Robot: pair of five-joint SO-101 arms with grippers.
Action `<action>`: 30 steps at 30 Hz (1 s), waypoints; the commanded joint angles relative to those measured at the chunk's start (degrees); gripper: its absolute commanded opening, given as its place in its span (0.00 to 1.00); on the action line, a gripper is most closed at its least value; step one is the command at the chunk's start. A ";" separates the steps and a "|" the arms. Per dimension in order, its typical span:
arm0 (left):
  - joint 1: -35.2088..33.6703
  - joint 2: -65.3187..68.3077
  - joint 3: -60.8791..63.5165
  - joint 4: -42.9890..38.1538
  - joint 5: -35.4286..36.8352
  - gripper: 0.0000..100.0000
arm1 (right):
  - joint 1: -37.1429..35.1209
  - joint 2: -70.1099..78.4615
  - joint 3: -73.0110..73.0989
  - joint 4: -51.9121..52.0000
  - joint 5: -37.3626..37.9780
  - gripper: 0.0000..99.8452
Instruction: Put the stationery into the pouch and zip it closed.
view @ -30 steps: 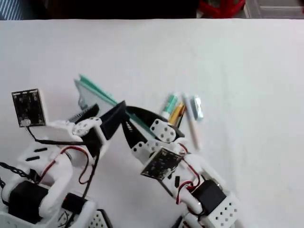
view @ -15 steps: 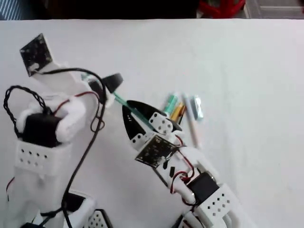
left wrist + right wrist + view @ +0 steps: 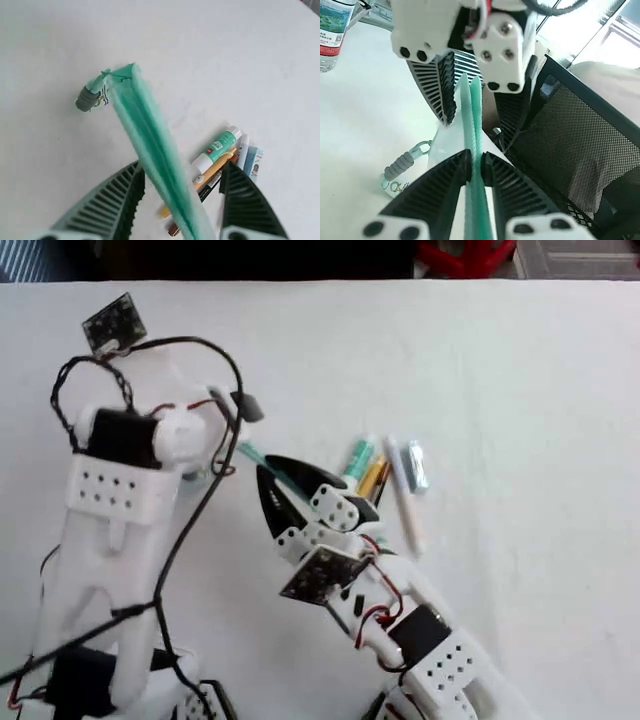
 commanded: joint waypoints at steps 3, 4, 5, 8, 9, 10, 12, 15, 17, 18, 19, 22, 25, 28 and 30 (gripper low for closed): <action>-0.31 3.56 -5.27 1.49 0.44 0.24 | -0.48 -0.04 0.35 -4.26 1.14 0.02; -0.31 3.91 -5.63 1.76 0.44 0.24 | -0.48 -0.04 0.35 -4.26 1.14 0.02; -0.31 4.18 -5.63 1.76 0.44 0.24 | -0.48 -0.04 0.35 -4.26 1.14 0.02; -0.48 4.26 -5.27 1.76 0.44 0.24 | -0.57 -0.04 0.44 -4.26 1.14 0.02; -0.48 4.26 -5.27 1.76 0.44 0.24 | -0.66 -0.04 0.44 -4.26 1.14 0.02; -0.48 4.26 -5.27 1.76 0.44 0.24 | -0.66 -0.04 0.44 -4.26 1.14 0.02; -0.48 4.18 -5.36 1.85 0.44 0.21 | -0.66 -0.13 0.44 -4.35 1.14 0.02; -0.48 4.09 -5.45 1.76 -0.35 0.09 | -0.66 -0.13 0.44 -4.44 1.14 0.02; -0.22 4.00 -5.80 1.32 -4.13 0.03 | -0.66 -0.13 0.44 -4.44 1.14 0.02; -0.13 3.91 -5.80 1.32 -5.45 0.02 | -0.66 -0.13 0.44 -4.44 1.14 0.02; -0.13 3.91 -5.80 1.32 -5.27 0.03 | -0.66 -0.13 0.44 -4.44 1.05 0.02; -0.31 4.00 -5.71 1.32 -4.22 0.02 | -0.66 -0.13 0.44 -4.44 0.97 0.02; -0.22 3.91 -5.80 1.23 -4.22 0.02 | -0.66 -0.13 0.44 -4.26 1.05 0.02; -0.57 3.82 -5.98 -1.05 -4.22 0.02 | -1.63 -2.42 1.41 -3.47 0.79 0.02; -0.57 3.82 -5.98 -2.55 -4.22 0.02 | -2.51 -5.76 2.64 -2.95 0.79 0.02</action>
